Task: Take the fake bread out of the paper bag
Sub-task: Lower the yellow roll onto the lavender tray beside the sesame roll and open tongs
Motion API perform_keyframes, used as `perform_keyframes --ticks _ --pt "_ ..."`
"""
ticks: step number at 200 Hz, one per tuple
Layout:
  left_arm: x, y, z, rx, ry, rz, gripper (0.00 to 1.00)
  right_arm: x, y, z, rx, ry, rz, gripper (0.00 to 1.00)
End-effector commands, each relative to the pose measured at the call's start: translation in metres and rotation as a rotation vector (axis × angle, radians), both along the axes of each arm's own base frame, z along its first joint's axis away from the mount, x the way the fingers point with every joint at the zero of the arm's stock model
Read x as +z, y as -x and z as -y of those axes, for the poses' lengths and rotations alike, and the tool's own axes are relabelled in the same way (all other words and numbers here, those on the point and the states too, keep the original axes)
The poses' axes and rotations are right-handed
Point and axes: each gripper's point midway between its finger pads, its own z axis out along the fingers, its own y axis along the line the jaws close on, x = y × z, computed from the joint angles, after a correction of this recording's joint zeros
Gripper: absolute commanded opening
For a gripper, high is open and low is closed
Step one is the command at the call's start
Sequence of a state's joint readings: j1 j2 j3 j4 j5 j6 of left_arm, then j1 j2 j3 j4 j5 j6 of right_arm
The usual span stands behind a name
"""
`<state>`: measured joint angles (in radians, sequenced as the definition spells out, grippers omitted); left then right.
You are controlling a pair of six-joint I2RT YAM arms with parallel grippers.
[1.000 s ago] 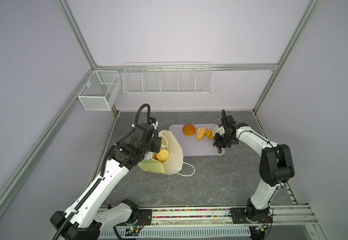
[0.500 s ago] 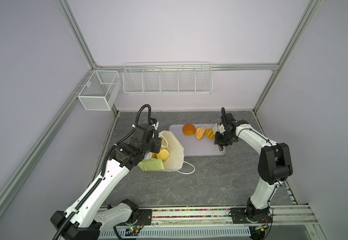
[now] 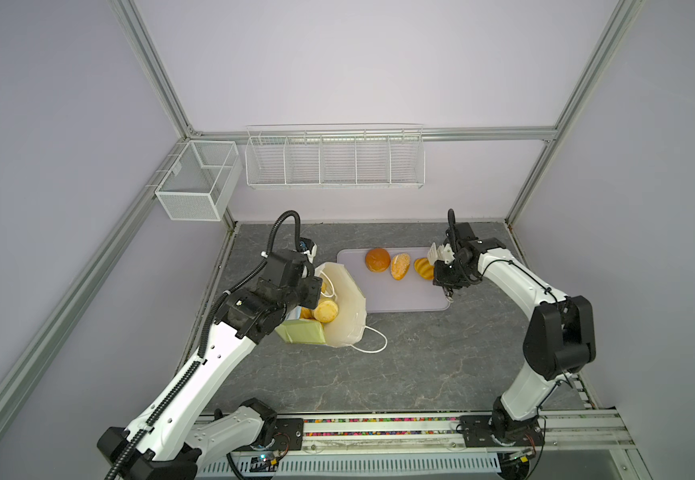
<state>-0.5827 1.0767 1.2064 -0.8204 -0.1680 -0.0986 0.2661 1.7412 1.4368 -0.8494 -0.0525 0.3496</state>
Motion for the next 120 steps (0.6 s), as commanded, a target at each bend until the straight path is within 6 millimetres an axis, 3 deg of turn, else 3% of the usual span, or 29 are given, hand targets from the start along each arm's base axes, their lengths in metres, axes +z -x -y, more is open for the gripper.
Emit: perform_keyframes --ticks 1,69,120 --pt "0.000 0.003 0.000 -0.016 0.002 0.005 0.00 0.018 0.001 0.004 0.019 0.031 0.057 0.33" --pt "0.000 0.005 -0.003 -0.032 -0.032 0.022 0.00 0.037 0.015 0.004 0.055 0.100 0.112 0.33" --pt "0.004 0.007 -0.009 -0.049 -0.075 0.060 0.00 0.062 0.055 -0.017 0.116 0.125 0.170 0.29"
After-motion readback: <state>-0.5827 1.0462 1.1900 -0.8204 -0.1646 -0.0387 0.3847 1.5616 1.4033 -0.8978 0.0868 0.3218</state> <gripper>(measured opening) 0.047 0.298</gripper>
